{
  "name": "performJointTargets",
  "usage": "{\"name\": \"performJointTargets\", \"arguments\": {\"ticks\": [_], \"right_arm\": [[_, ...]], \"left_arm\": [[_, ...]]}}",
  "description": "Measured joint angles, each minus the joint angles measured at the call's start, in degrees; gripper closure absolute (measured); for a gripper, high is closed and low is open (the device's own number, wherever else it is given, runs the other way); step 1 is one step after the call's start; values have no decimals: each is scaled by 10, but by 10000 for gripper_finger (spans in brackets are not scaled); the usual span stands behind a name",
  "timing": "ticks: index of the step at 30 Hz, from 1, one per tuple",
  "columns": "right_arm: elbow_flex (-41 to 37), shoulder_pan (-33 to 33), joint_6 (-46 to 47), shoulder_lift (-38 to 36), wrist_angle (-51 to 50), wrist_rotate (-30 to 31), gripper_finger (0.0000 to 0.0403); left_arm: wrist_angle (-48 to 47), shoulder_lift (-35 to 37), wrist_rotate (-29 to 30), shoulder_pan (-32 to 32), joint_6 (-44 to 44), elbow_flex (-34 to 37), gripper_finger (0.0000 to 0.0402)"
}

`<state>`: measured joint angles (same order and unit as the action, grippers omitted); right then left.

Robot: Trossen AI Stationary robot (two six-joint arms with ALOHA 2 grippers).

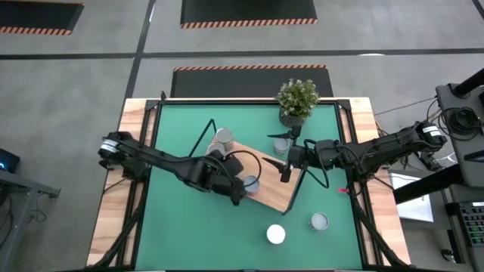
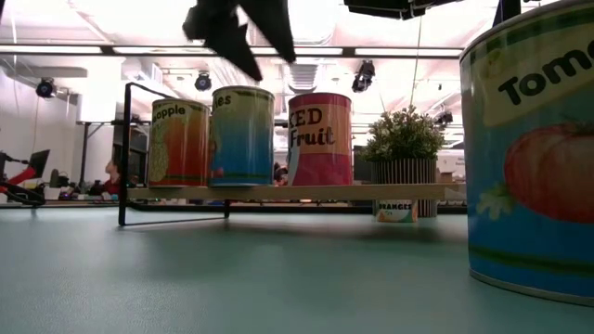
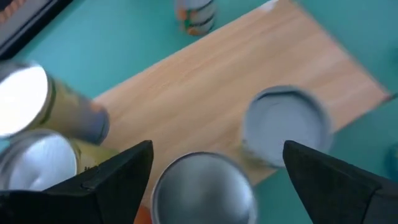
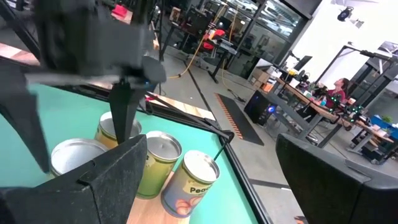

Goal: Pick and place cans onto a shelf
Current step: Put the canned cherries on the shelf

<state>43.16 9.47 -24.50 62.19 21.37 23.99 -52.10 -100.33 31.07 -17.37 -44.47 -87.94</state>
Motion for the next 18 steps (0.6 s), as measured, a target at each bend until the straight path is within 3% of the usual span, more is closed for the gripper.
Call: {"name": "performJointTargets", "arguments": {"ticks": [5,10,18], "right_arm": [[0,0,-1,0,0,0,60],[0,0,-1,0,0,0,60],[0,0,-1,0,-1,0,60]], "left_arm": [[-1,3,1,-9,66,-44,61],[-14,5,41,-21,136,-69,65],[-71,16,13,-44,210,-59,132]]}}
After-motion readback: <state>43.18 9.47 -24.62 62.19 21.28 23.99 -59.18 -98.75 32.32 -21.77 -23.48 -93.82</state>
